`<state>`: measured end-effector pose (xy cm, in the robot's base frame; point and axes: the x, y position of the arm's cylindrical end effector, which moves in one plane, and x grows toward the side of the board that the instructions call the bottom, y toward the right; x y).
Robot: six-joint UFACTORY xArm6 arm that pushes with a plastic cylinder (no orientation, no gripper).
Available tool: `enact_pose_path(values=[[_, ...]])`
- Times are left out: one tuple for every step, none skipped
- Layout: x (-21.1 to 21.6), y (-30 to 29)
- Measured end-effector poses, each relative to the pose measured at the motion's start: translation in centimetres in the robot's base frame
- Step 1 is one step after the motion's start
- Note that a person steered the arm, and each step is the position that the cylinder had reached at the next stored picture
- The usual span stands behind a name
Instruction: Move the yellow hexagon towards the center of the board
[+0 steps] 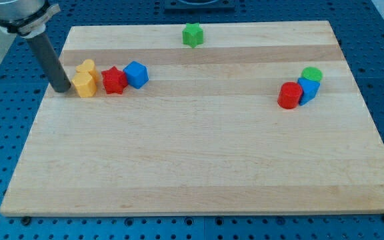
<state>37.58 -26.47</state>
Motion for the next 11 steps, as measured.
enact_pose_path(values=[[-0.2, 1.6], [-0.1, 3.6], [0.3, 5.6], [1.4, 7.6], [3.3, 9.1], [4.7, 11.2], [6.8, 12.9], [8.9, 14.6], [9.0, 17.1], [8.8, 19.9], [8.2, 21.2]])
